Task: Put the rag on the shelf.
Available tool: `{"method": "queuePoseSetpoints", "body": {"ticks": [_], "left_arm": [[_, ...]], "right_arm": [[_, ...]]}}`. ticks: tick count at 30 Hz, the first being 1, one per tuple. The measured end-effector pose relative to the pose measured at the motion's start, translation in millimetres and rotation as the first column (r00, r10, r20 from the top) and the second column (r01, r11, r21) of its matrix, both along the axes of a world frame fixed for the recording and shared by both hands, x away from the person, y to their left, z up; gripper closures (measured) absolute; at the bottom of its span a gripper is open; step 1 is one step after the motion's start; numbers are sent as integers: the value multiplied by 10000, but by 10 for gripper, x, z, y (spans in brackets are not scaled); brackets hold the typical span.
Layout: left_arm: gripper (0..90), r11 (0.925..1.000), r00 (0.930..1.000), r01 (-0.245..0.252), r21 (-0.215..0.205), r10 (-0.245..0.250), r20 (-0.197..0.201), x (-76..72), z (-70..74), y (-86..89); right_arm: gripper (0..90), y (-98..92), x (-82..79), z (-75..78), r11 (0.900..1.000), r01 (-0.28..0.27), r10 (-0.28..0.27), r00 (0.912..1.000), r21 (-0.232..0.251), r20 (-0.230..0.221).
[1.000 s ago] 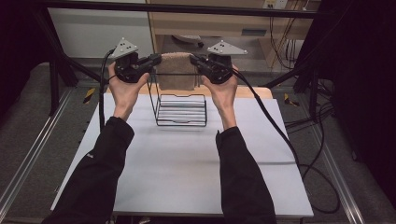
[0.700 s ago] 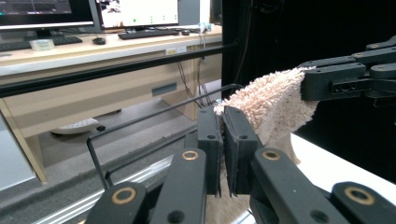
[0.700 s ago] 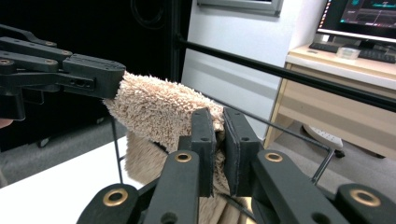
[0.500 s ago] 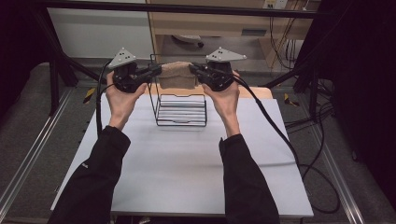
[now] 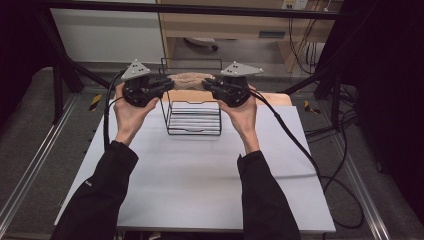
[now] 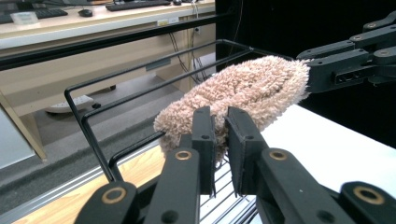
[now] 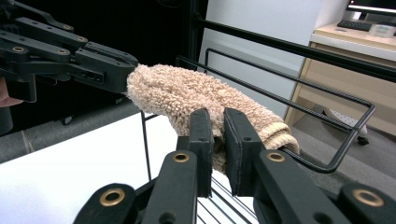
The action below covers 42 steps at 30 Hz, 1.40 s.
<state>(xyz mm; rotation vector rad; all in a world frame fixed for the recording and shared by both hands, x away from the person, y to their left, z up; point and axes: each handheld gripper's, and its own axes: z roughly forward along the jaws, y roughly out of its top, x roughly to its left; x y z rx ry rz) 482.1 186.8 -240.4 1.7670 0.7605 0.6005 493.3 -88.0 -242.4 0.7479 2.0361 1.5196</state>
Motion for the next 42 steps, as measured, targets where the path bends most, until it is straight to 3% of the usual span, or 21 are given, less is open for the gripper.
{"method": "queuePoseSetpoints", "body": {"ticks": [7, 13, 15, 18, 27, 36, 39, 42], "left_arm": [[731, 9992, 9999, 60, -404, -64, -101, -6, 129, 66], [845, 9989, 9996, 115, -446, -126, -261, 30, 254, 26], [893, 9993, 9983, 173, -337, -191, -542, 51, 237, 6], [896, 9995, 9957, 298, -39, -300, -881, 66, 169, -27], [897, 9992, 9946, 351, 212, -328, -981, 69, 46, -21], [897, 9984, 9956, 352, 447, -312, -889, 59, -21, -41], [897, 9979, 9949, 375, 529, -323, -952, 57, -66, -35], [897, 9979, 9946, 335, 561, -277, -1000, 62, -116, -28]], "right_arm": [[823, -4, -6, 3, 9999, -68, 68, 10000, -88, 7], [822, 0, -6, -8, 9995, -126, 127, 9999, -300, 34], [822, 4, -7, -15, 9993, -142, 144, 9999, -358, 49], [817, 13, -11, -26, 9989, -156, 158, 9999, -432, 47], [777, 35, -11, -51, 9977, -232, 226, 9997, -644, -86], [682, 7, -38, -16, 9987, -311, 301, 9992, -405, -250], [712, 21, -36, -21, 9990, -355, 347, 9989, -256, -321], [816, 42, -33, -63, 9979, -321, 287, 9978, -558, -601]]}}
